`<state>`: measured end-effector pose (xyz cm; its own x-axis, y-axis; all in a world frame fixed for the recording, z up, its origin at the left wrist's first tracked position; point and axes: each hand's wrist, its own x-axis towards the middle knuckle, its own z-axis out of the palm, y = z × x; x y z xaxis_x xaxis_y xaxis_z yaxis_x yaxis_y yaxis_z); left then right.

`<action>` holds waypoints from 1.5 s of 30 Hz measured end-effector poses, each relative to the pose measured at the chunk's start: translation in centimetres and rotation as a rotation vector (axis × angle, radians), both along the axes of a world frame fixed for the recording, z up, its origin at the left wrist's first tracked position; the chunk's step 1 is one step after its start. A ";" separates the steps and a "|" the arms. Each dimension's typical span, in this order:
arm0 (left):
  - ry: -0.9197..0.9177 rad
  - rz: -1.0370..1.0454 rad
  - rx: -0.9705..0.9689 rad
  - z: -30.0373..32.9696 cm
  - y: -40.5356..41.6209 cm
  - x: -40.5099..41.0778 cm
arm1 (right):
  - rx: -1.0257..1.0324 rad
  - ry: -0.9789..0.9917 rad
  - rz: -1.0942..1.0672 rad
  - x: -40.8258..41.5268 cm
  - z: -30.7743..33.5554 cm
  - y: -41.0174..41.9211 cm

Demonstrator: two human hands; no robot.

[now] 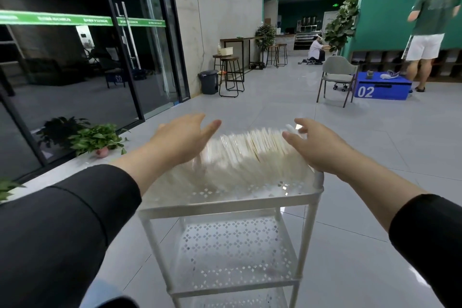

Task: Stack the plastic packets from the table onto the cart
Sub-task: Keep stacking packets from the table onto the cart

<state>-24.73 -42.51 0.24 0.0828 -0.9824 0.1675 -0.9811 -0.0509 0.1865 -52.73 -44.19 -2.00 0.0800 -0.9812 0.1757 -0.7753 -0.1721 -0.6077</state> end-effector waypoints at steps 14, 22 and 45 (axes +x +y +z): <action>0.061 -0.059 -0.012 0.3 2.3 2.0 | -0.255 0.539 0.563 8.3 0.1 4.4; -0.183 -0.206 0.082 -0.9 7.0 3.2 | -0.281 0.523 0.485 11.5 -1.0 3.6; -0.148 0.707 -0.088 0.1 44.5 24.8 | -0.380 0.171 1.157 39.8 0.7 27.4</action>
